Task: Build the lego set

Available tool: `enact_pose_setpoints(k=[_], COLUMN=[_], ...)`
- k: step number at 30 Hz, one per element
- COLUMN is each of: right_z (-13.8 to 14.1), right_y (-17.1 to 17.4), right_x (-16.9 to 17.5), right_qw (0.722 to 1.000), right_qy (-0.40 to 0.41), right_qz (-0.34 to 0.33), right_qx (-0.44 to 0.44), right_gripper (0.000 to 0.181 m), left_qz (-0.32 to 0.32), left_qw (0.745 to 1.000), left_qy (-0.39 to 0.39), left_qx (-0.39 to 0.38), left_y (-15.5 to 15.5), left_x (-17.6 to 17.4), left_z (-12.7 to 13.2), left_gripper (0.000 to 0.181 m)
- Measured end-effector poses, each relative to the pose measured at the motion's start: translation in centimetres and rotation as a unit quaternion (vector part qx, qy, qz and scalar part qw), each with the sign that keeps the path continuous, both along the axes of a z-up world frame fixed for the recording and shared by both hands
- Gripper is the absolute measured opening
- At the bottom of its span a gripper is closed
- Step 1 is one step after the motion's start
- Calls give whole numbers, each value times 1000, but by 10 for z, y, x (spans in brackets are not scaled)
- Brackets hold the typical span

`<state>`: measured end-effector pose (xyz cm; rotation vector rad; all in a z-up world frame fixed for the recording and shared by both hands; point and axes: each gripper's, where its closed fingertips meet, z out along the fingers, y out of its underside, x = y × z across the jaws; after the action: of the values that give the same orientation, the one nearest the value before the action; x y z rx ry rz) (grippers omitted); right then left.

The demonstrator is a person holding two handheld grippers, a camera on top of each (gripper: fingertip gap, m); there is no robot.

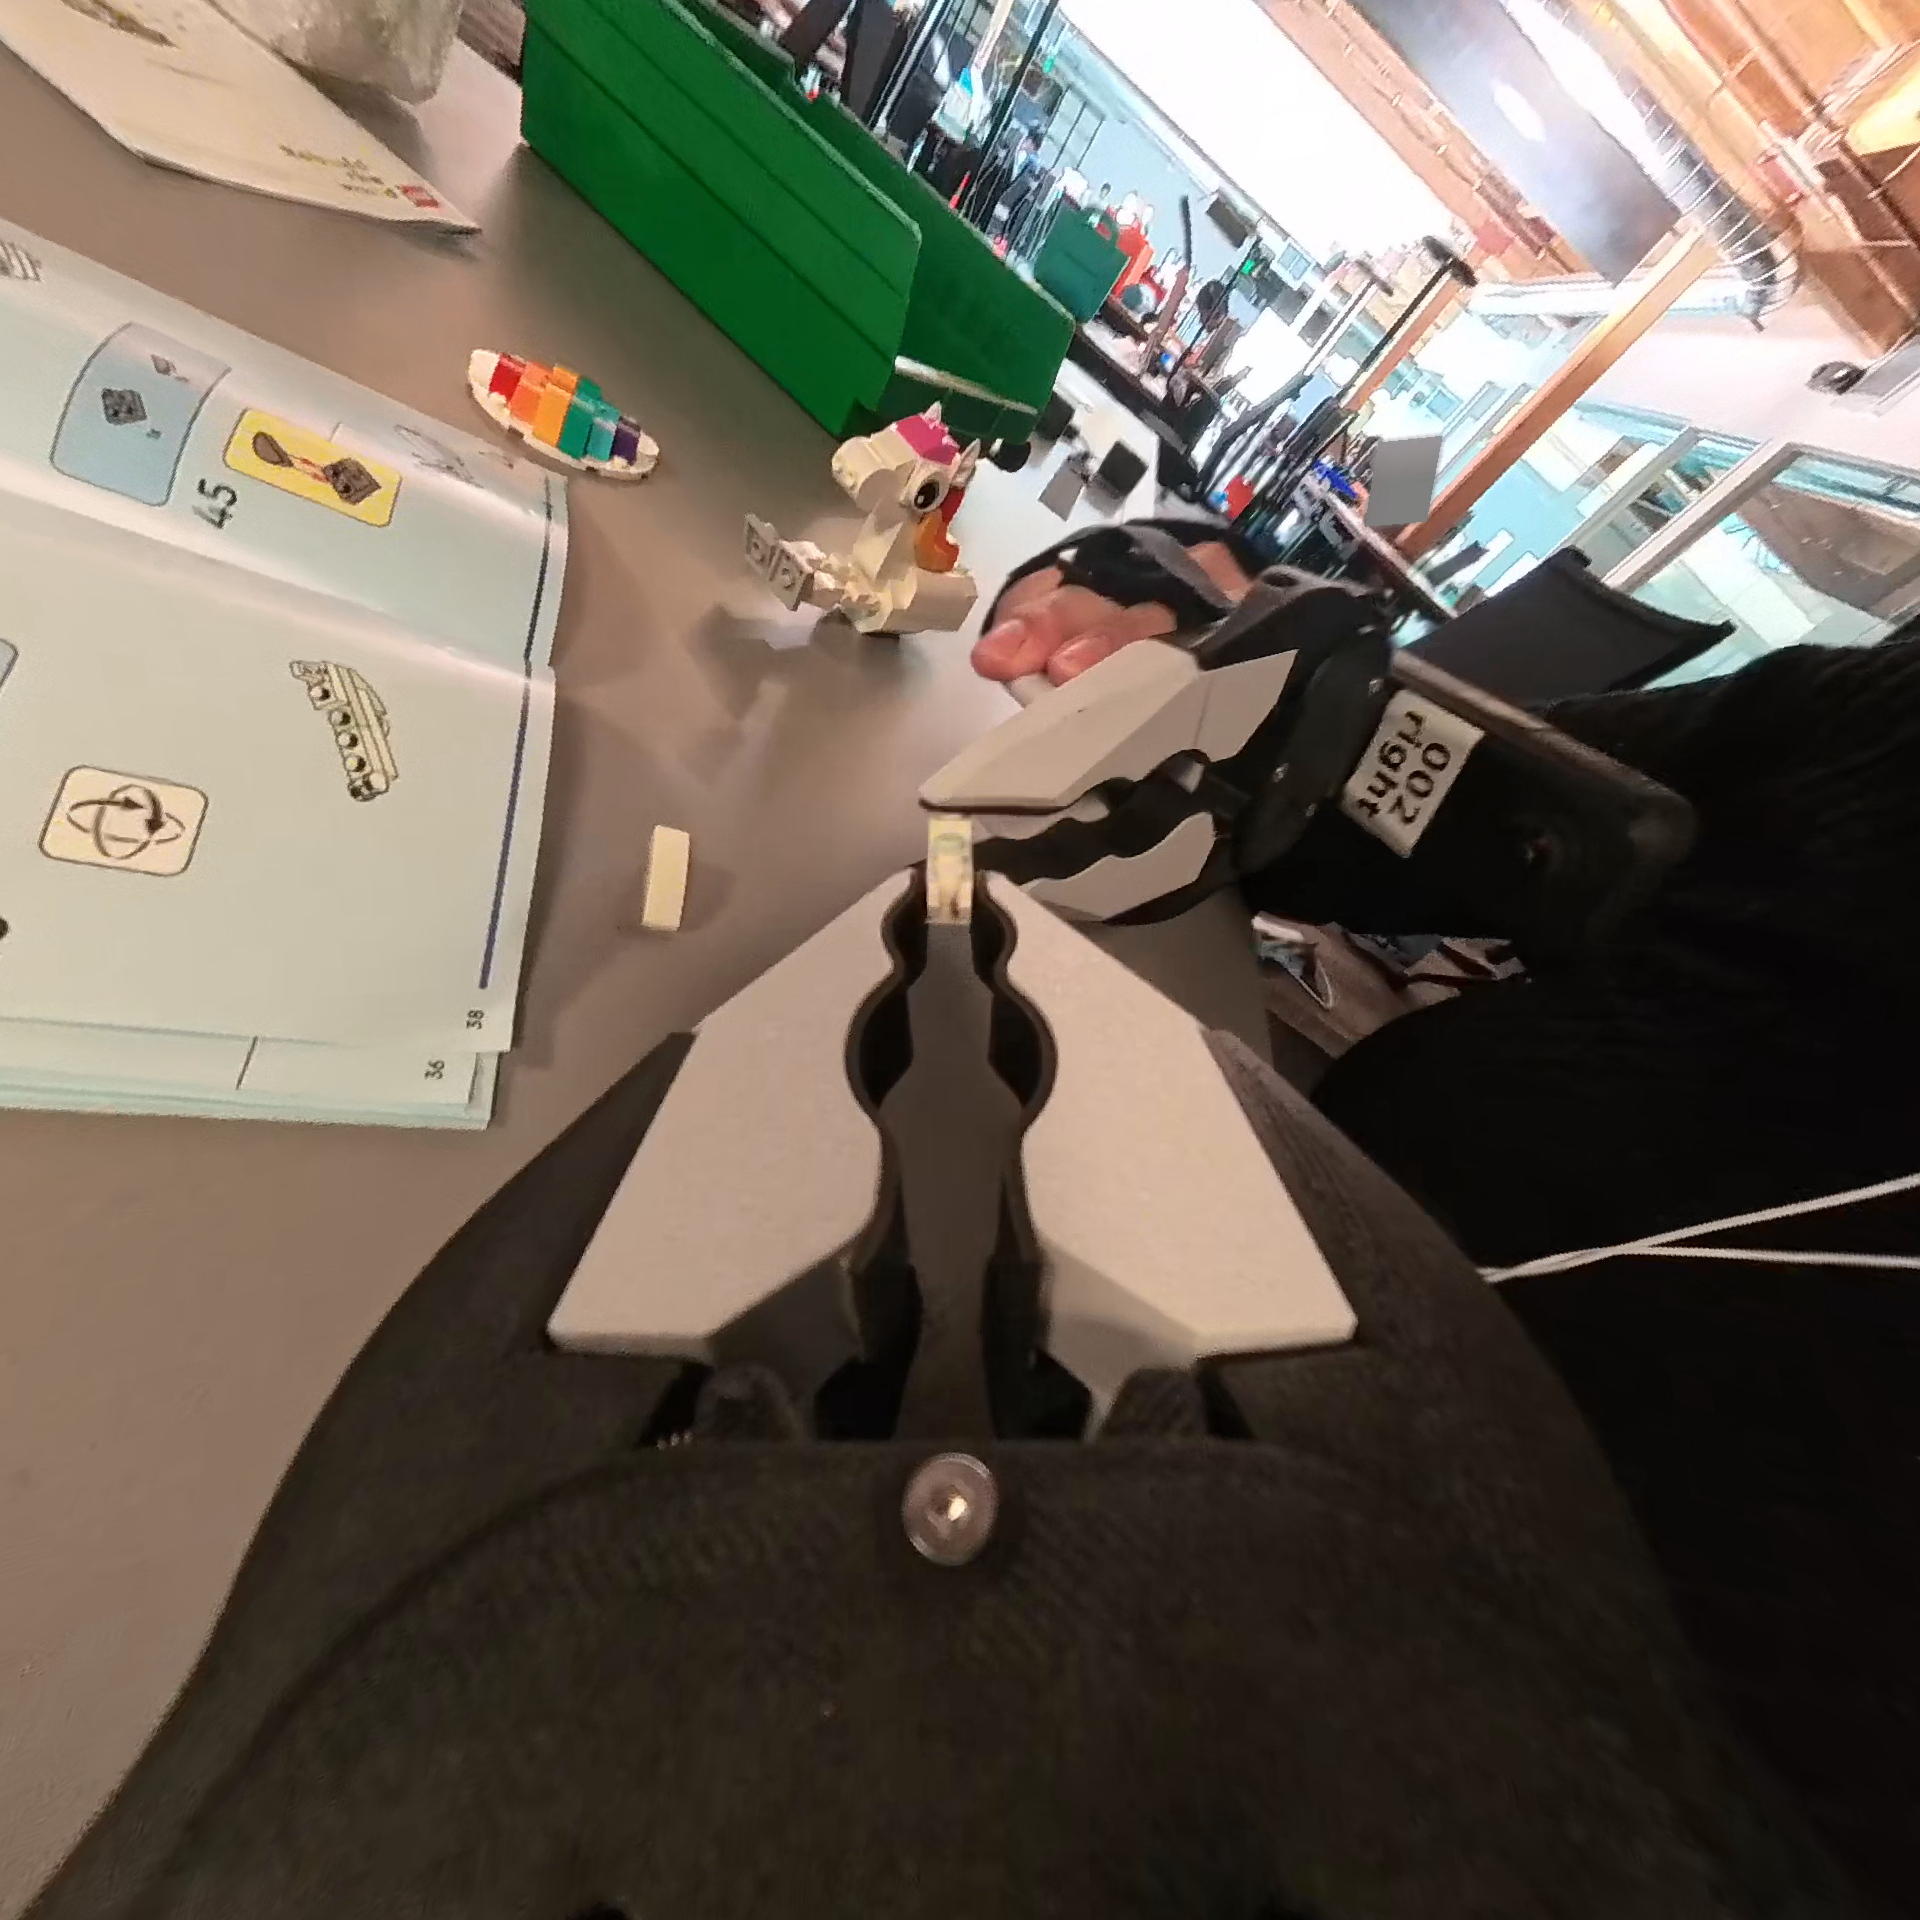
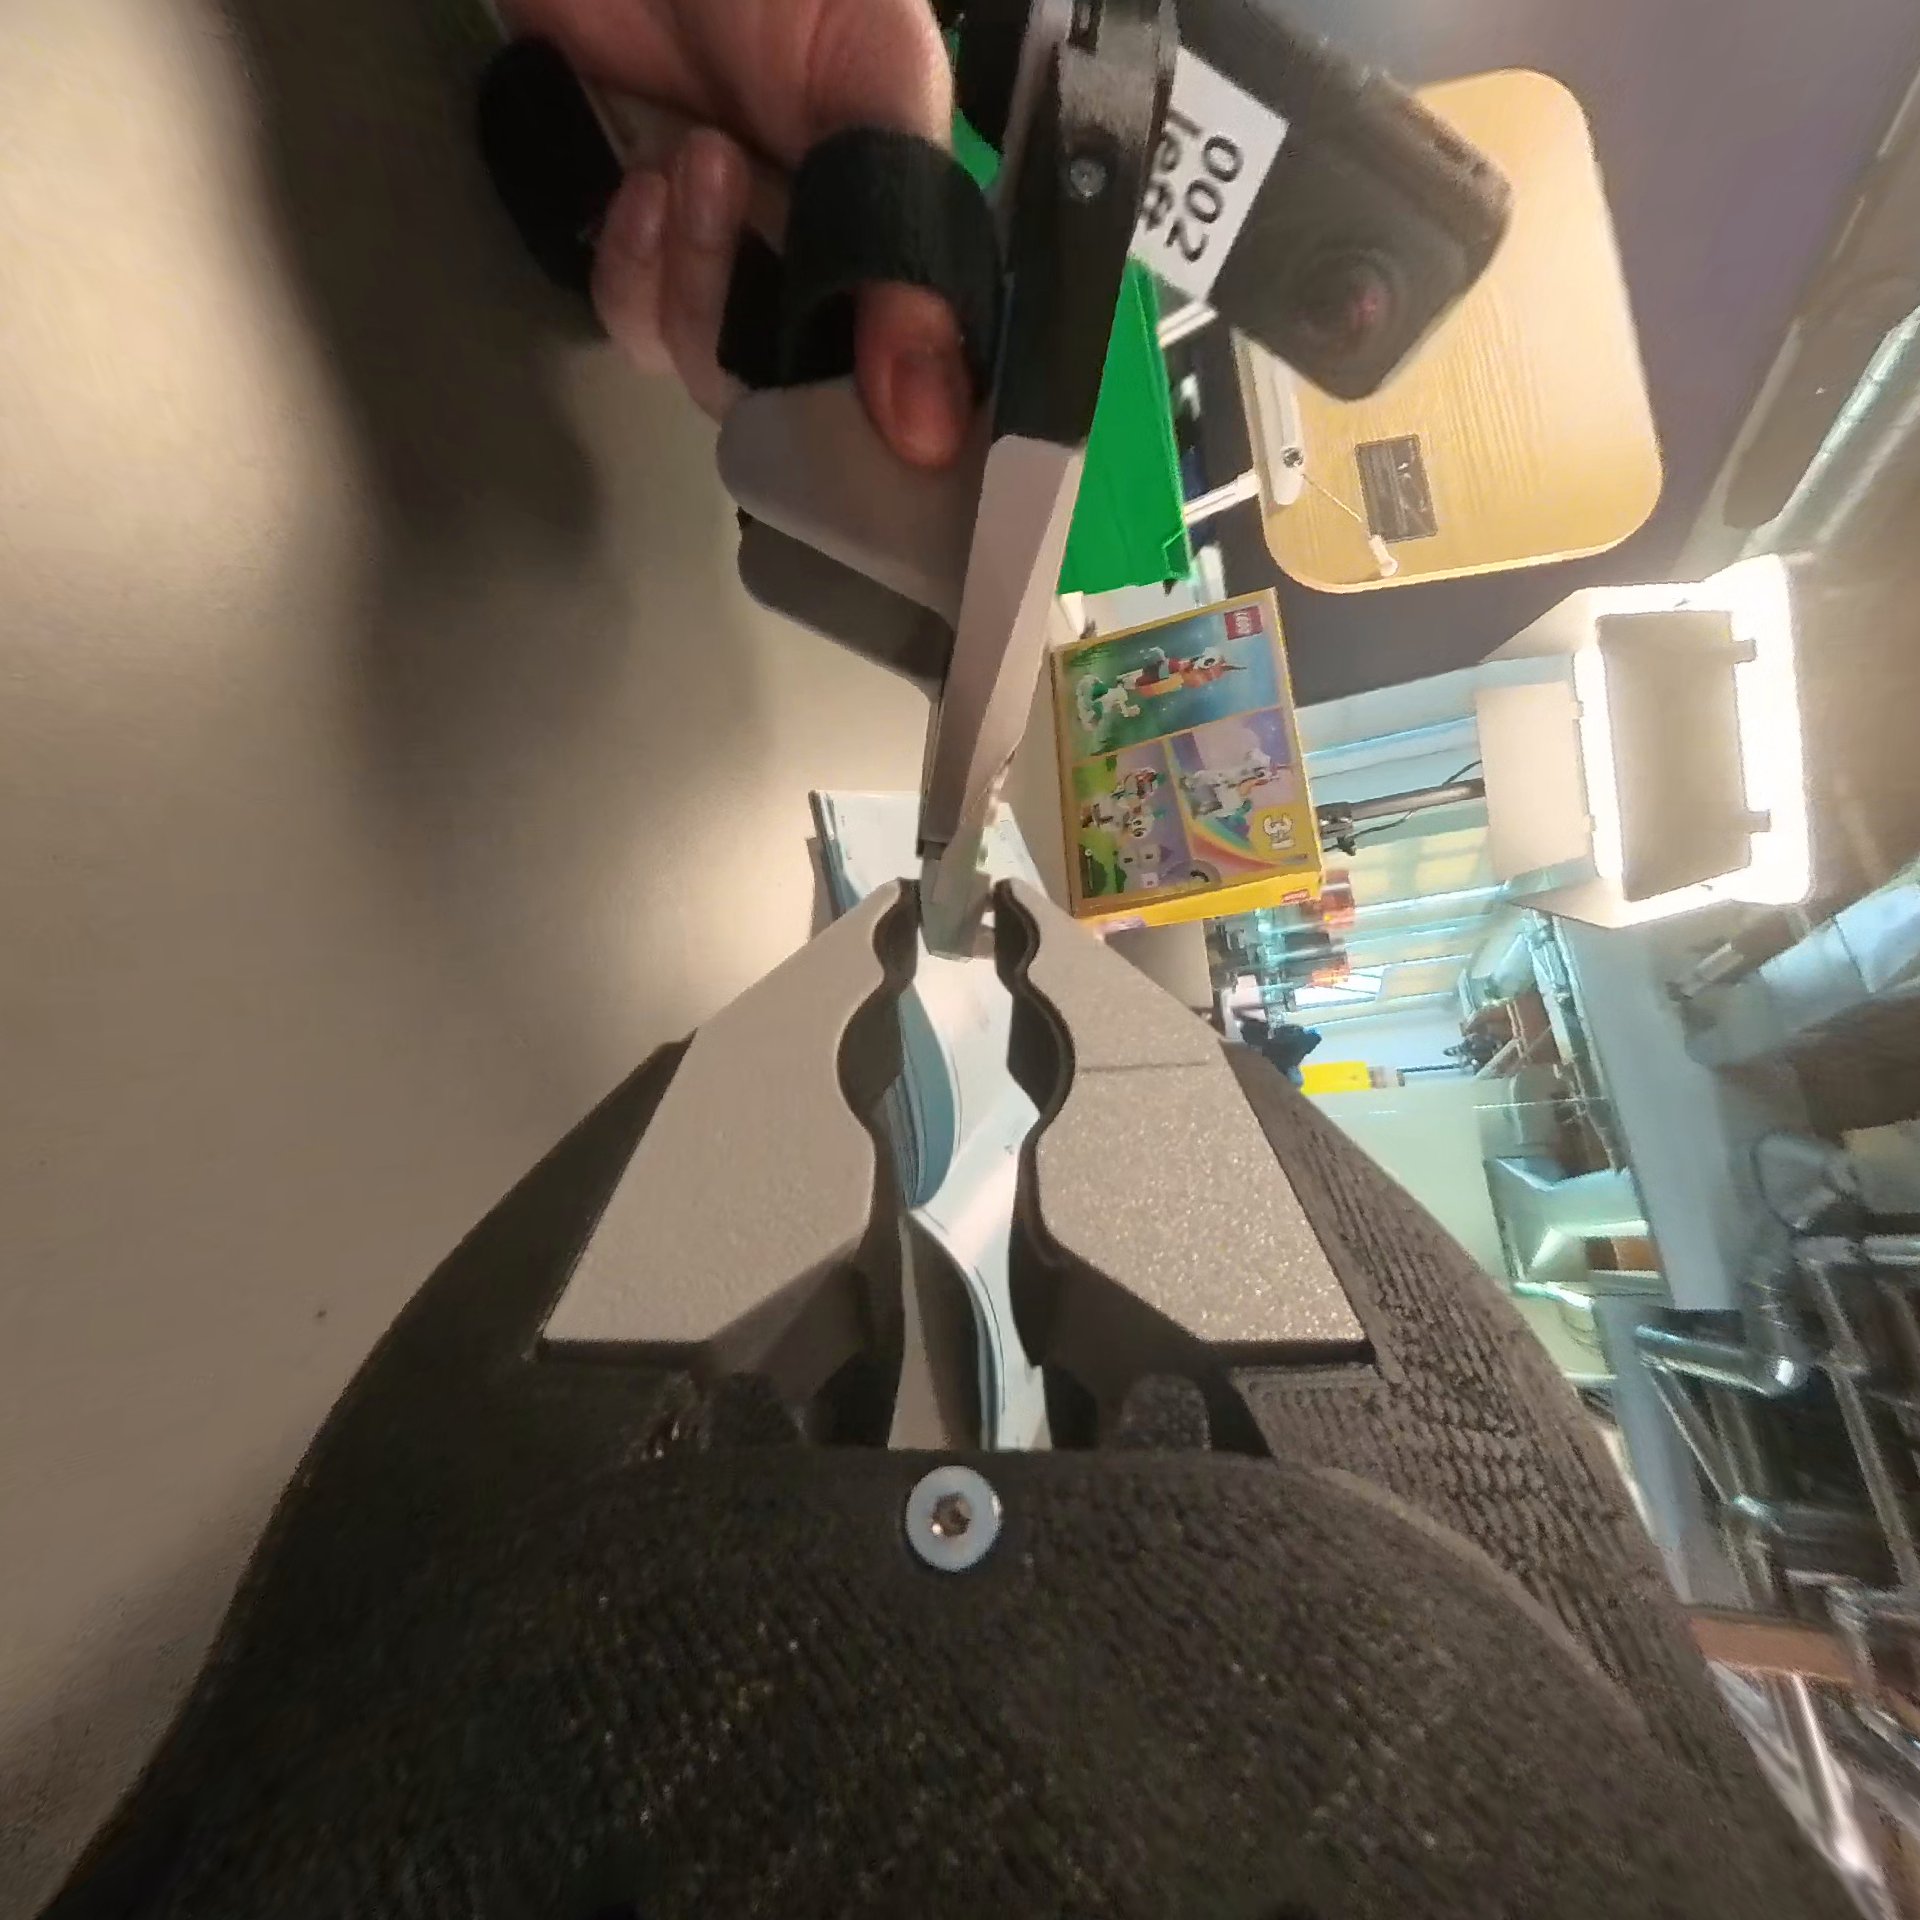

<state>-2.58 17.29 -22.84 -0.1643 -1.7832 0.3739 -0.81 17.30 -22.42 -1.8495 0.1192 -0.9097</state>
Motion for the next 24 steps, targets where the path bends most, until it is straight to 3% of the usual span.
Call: enact_pose_setpoints(k=[2,4,5,8,15,20,24], right_z=[5,12,18,44,63,61,70], right_y=[1,2,5,11,7,10,25], right_x=[3,9,13,27,32,31,30], right_qw=[999,997,995,981,967,965,952], right_qy=[33,63,89,182,209,196,178], right_qz=[15,28,34,57,73,76,67], right_qx=[-4,-21,-25,-40,-129,-158,-238], right_gripper=[17,53,61,62,60,59,58], left_qz=[18,51,77,130,168,110,45], left_qw=[1000,996,992,977,931,941,952], left_qy=[0,5,14,57,191,197,170], left_qx=[22,72,99,161,260,251,249], left_y=[3,9,13,25,39,50,40], left_x=[-3,-11,-17,-22,-3,9,17], left_z=[6,19,26,37,48,41,39], left_gripper=[7,7,7,7,7,7,7])
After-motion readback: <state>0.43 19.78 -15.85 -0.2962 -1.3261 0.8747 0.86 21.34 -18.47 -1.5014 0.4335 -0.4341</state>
